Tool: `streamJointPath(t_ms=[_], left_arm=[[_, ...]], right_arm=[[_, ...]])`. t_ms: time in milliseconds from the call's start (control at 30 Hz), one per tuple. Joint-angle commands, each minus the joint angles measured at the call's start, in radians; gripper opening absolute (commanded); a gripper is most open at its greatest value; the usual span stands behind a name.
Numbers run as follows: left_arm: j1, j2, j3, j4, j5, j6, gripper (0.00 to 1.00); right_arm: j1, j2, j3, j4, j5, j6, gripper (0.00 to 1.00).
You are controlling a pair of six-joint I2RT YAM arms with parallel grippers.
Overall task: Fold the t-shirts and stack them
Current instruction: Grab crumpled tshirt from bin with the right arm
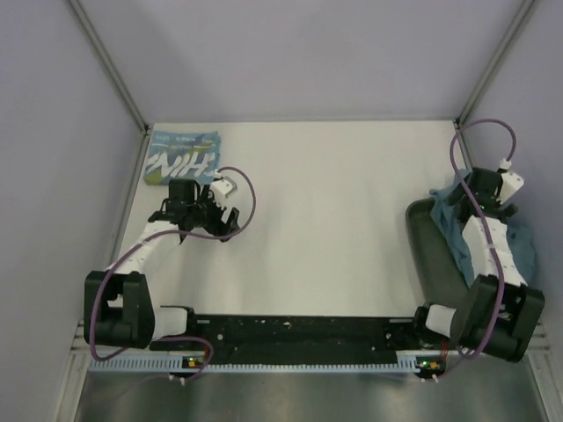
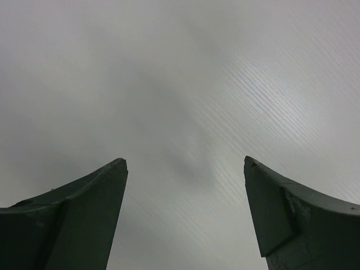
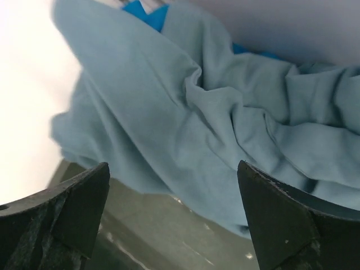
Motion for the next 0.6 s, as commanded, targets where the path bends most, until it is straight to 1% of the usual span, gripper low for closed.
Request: streamJointPath(t_ms=[0, 33, 100, 167, 200, 267, 300, 367, 467, 567], left_arm=[[-0.003, -0.003, 0.001, 0.031, 0.041, 0.029, 0.88], [-0.003, 0.000, 0.001, 0.031, 0.040, 0.027, 0.88], [-0.003, 0.002, 0.001, 0.029, 0.043, 0.030, 0.88], [-0.003, -0.004, -0.003, 0.031, 0.055, 0.032, 0.88], [-0.003, -0.007, -0.005, 0.032, 0.059, 0.032, 0.88], [-0.003, -0.013, -0.006, 0.034, 0.061, 0.033, 0.88], [-0.003, -0.015, -0.008, 0.035, 0.063, 0.033, 0.88], [-0.003, -0.016, -0.008, 0.035, 0.055, 0.033, 0.88], [-0.003, -0.016, -0.009, 0.037, 0.046, 0.033, 0.88], [-0.003, -0.015, 0.000, 0.035, 0.033, 0.030, 0.88]], right_arm=[[-0.037, 0.190, 0.055, 0.057, -0.015, 0.006, 0.90], [-0.049, 0.234, 0.061, 0.057, -0.031, 0.012, 0.85], [-0.071, 0.317, 0.074, 0.059, -0.031, 0.020, 0.72], [-0.092, 0.359, 0.075, 0.072, -0.033, 0.026, 0.54], [-0.098, 0.365, 0.075, 0.080, -0.051, 0.020, 0.43], [-0.106, 0.362, 0.081, 0.098, -0.077, -0.015, 0.09], [-0.106, 0.348, 0.084, 0.095, -0.076, -0.032, 0.00], [-0.105, 0.268, 0.086, 0.092, -0.044, -0.052, 0.00], [-0.106, 0.085, 0.083, 0.094, -0.003, -0.074, 0.00], [-0.106, -0.102, 0.106, 0.112, -0.040, -0.090, 0.00]])
